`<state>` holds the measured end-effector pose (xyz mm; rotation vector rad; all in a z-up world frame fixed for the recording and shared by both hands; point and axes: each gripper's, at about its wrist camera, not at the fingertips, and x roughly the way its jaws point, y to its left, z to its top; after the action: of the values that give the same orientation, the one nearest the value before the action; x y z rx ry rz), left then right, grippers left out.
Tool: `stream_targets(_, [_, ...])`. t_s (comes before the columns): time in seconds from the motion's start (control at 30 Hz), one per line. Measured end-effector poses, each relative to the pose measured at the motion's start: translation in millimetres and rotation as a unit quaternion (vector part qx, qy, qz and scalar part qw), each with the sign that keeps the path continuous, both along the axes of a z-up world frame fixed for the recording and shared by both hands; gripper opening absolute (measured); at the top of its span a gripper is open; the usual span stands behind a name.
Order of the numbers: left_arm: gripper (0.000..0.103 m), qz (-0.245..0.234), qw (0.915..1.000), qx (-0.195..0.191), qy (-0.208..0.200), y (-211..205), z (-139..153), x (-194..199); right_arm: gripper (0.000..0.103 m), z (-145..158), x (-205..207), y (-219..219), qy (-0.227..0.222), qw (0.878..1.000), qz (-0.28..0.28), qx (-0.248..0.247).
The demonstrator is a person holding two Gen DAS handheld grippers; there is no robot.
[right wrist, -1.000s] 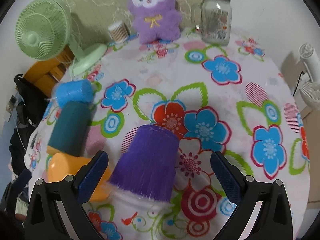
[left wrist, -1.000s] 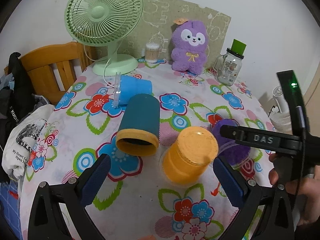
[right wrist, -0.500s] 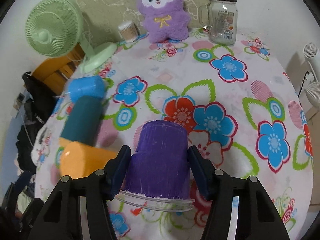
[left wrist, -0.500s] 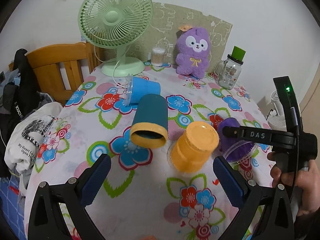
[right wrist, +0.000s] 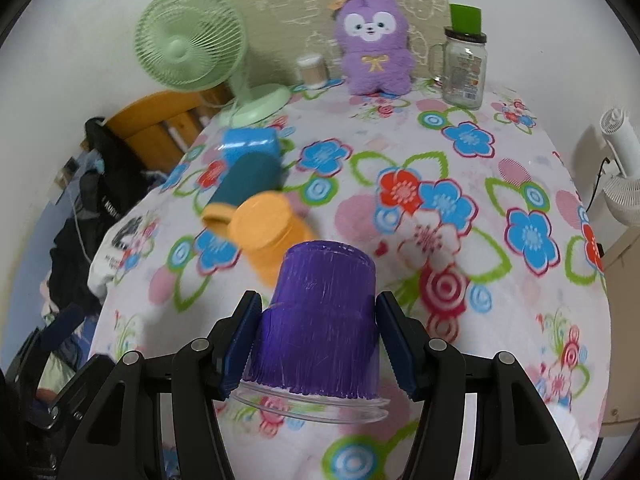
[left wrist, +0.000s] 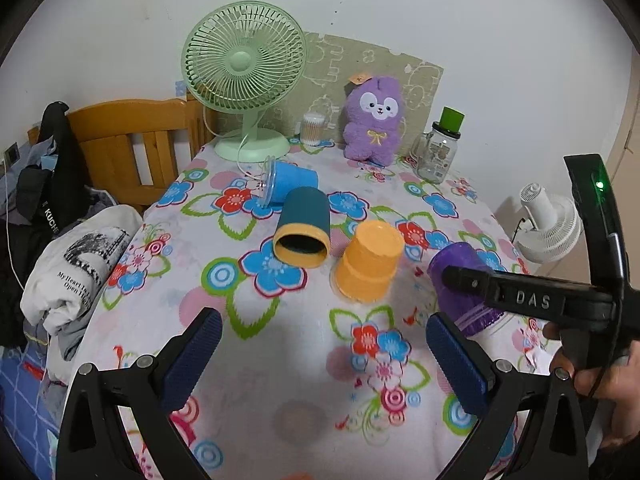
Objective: Flip cup upside down
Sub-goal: 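Carry the purple cup in the right gripper toward the open tablecloth, then lower the purple cup onto the table and open the right gripper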
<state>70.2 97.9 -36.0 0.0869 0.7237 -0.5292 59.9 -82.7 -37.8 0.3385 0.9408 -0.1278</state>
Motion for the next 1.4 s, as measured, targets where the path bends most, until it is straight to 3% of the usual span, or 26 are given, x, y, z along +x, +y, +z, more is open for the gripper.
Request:
stream_targets(0.33, [0.103, 0.012, 0.9999, 0.007, 0.010, 31, -13, -30, 0.063, -5, -26, 44, 0.005, 0.999, 0.032, -0.005])
stream_targets(0.7, [0.103, 0.027, 0.9992, 0.010, 0.027, 52, -26, -37, 0.063, -8, -33, 68, 0.006, 0.999, 0.050, 0.000])
stream_targets(1.4, [0.103, 0.066, 0.9951, 0.022, 0.070, 78, -58, -23, 0.063, -57, -1, 89, 0.052, 0.996, 0.068, 0.018])
